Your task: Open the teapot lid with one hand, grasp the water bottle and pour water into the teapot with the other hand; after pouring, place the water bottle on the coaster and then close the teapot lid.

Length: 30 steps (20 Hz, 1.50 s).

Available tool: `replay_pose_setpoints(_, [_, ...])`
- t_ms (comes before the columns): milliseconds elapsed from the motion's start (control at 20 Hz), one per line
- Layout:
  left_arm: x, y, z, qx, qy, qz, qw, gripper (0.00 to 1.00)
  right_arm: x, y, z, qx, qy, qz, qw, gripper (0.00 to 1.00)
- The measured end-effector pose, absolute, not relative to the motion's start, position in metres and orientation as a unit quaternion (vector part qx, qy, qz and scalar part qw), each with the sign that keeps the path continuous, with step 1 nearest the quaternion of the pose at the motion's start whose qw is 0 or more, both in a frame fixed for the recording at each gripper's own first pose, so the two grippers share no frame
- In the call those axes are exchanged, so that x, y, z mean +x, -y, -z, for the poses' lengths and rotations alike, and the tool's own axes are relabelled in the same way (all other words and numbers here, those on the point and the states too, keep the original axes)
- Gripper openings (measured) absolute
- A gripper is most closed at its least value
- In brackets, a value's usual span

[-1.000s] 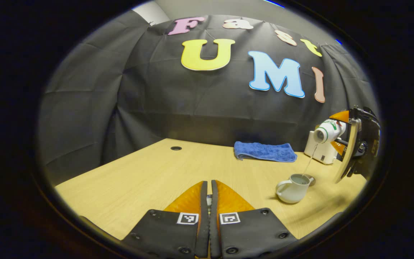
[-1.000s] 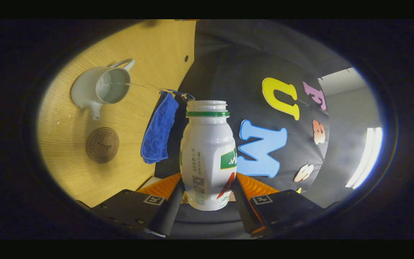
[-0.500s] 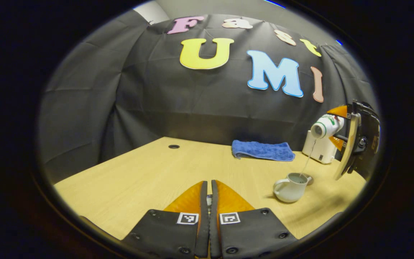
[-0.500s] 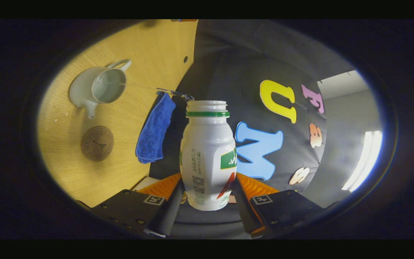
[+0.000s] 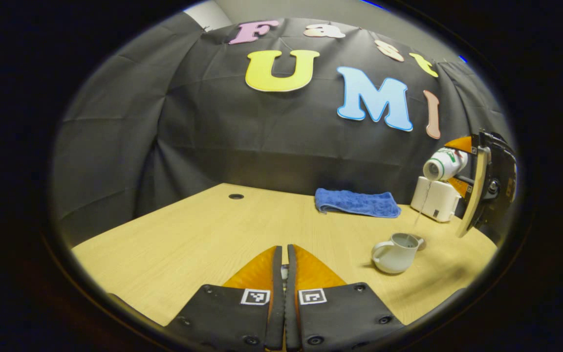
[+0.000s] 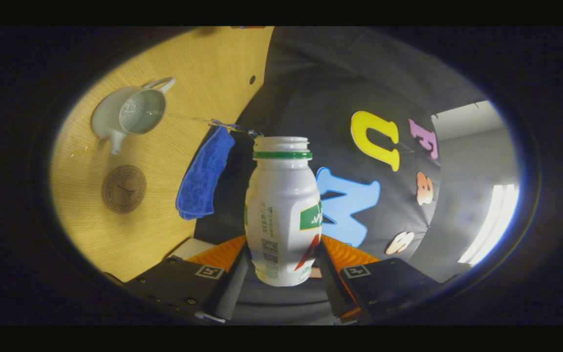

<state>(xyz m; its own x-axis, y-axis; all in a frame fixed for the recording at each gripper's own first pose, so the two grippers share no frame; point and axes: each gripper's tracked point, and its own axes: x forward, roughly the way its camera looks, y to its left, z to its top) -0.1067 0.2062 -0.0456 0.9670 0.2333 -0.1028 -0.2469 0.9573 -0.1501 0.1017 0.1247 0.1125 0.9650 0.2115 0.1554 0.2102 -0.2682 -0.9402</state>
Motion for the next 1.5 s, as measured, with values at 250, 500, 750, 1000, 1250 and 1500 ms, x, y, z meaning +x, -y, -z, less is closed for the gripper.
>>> replay_pose_setpoints(250, [-0.106, -0.205, 0.046, -0.079, -0.041, -0.120, 0.989, 0.07, 0.101, -0.126, -0.123, -0.802, 0.141, 0.002, 0.580, 0.73])
replay_pose_setpoints(500, [-0.102, -0.202, 0.045, -0.079, -0.042, -0.117, 0.989, 0.12, 0.101, -0.127, -0.131, -0.806, 0.149, 0.004, 0.573, 0.73])
replay_pose_setpoints(750, [-0.101, -0.199, 0.047, -0.080, -0.044, -0.113, 0.989, 0.07, 0.100, -0.126, -0.137, -0.811, 0.152, 0.006, 0.565, 0.72])
replay_pose_setpoints(1000, [-0.099, -0.199, 0.049, -0.081, -0.047, -0.113, 0.989, 0.07, 0.099, -0.129, -0.143, -0.816, 0.160, 0.007, 0.555, 0.73])
replay_pose_setpoints(1250, [-0.101, -0.200, 0.050, -0.082, -0.049, -0.113, 0.989, 0.07, 0.098, -0.135, -0.148, -0.821, 0.170, 0.004, 0.546, 0.72])
replay_pose_setpoints(1500, [-0.100, -0.200, 0.055, -0.084, -0.051, -0.112, 0.989, 0.07, 0.097, -0.142, -0.152, -0.825, 0.179, 0.002, 0.536, 0.72])
